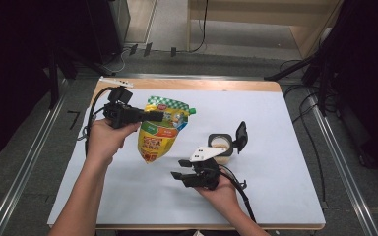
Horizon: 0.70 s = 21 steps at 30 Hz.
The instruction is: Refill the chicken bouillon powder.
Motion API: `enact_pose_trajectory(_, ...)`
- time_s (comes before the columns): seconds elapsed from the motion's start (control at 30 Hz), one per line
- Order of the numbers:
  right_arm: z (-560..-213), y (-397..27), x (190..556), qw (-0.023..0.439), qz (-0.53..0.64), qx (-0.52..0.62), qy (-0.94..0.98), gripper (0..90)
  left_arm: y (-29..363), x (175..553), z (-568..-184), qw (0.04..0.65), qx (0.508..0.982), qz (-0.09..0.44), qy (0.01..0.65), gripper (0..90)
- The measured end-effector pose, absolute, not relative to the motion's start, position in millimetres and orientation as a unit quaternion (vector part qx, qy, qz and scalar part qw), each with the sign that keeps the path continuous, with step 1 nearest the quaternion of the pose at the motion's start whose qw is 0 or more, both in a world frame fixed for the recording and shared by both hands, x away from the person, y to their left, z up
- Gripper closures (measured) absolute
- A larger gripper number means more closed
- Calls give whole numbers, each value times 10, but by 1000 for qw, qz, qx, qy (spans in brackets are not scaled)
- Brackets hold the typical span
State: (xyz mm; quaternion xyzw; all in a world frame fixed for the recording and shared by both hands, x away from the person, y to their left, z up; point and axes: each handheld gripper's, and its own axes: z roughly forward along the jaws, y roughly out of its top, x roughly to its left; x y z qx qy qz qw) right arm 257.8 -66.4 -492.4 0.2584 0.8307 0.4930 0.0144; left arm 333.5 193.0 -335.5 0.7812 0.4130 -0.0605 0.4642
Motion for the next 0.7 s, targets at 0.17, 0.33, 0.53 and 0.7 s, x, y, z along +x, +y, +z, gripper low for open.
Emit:
enact_pose_trajectory(0.17,-4887,-679,2577,2,489,255,834,508,2058,3425,-3476,463,772,-57,432,900)
enact_pose_trajectory(0.33,-4836,-728,2581,-4,495,252,832,499,2121,3499,-3563,465,765,-46,443,900)
enact_pose_trajectory(0.53,-4814,-763,2571,-9,492,253,833,499,2107,3582,-3638,478,761,-21,439,900)
enact_pose_trajectory(0.7,-4809,-784,2546,-4,491,255,833,499,2088,3640,-3714,482,758,-2,438,900)
